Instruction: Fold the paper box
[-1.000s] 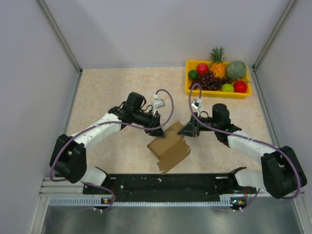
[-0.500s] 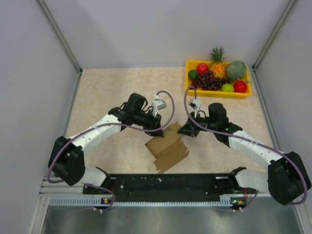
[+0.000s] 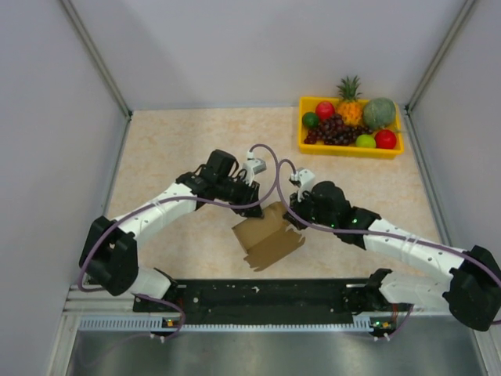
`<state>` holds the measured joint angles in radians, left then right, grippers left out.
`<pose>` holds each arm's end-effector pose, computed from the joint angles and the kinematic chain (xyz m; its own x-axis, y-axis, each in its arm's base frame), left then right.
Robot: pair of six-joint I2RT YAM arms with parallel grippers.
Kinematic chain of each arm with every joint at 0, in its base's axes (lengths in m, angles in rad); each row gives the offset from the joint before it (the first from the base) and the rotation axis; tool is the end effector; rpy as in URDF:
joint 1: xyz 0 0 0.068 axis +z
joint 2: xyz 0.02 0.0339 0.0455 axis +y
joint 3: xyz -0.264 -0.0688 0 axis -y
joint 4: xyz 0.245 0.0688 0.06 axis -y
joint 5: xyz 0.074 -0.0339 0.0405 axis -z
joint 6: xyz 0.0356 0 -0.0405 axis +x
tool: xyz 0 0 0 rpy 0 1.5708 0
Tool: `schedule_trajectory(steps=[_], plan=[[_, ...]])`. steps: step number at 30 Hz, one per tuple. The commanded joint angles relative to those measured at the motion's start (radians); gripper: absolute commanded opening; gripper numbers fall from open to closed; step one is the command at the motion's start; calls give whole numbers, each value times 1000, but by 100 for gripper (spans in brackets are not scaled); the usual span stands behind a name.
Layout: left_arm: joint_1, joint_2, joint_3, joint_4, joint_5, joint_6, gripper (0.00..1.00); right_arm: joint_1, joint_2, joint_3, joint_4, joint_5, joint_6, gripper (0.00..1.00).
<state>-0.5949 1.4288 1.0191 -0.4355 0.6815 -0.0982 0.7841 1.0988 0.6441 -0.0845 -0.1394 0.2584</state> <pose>0.2348 -0.1860 0.2562 -0.6932 0.3771 -0.6142 0.7169 0.4481 -0.5341 0.1666 0.1731 0.2388 -0.5517 -0.1929 -0.8114 -0.6648 0.6891 0.2883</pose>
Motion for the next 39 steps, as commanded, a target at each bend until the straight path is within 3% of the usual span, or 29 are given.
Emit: schedule_trajectory(steps=[1,8,14,21,29,35,39], plan=[[-25,18,10,115,27,-23,18,64,-16,68,-17,136,21,0],[-25,19,-16,168,3,-75,25,159,-34,74,12,271,56,0],[-28,30,-33,193,12,-92,24,268,-42,49,69,424,108,0],[-55,-1,-92,287,-49,-98,22,276,36,71,86,396,108,1],[-68,13,-175,423,-71,-141,21,273,91,77,22,399,148,16],[-75,67,-217,535,-53,-159,23,259,142,89,8,386,148,13],[-74,111,-221,572,-69,-167,31,251,187,80,17,423,140,8]])
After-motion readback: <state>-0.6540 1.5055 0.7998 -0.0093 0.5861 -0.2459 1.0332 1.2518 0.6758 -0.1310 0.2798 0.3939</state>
